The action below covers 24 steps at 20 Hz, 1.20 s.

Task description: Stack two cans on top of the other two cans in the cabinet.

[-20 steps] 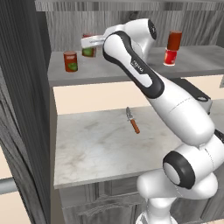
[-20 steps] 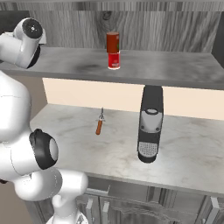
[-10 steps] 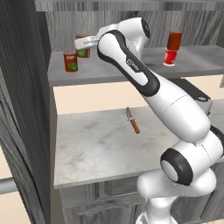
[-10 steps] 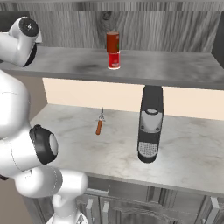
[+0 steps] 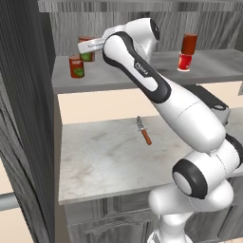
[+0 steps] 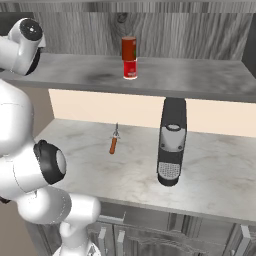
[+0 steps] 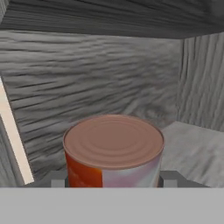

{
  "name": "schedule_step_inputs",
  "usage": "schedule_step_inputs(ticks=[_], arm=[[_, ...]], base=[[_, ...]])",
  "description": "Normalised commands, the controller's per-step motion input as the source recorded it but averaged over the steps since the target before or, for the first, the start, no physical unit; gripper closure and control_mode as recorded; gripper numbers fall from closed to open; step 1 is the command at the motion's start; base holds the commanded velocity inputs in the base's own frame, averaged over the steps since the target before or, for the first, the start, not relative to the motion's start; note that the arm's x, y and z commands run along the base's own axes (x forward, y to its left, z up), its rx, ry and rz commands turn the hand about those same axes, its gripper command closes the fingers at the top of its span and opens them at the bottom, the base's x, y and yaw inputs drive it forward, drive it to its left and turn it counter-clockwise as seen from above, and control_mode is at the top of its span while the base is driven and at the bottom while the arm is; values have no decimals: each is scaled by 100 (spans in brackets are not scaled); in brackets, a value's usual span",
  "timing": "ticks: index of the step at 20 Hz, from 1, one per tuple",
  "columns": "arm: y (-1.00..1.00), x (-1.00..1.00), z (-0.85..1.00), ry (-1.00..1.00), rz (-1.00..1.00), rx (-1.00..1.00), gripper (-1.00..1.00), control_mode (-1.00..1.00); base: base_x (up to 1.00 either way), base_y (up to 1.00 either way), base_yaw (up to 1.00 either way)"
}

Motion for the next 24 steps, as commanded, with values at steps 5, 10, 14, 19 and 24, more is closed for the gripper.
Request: schedule_step_inputs(ticks=[5,10,14,19,24], arm=[[0,14,1,-4,0,-3,100,-100],[2,13,0,0,0,-1,100,-100],[11,9,0,0,0,0,100,-100],[17,9,0,0,0,0,100,-100],[14,13,0,0,0,0,100,-100]], base=[[0,0,0],[0,0,0],[0,0,0],[0,0,0],[0,0,0]])
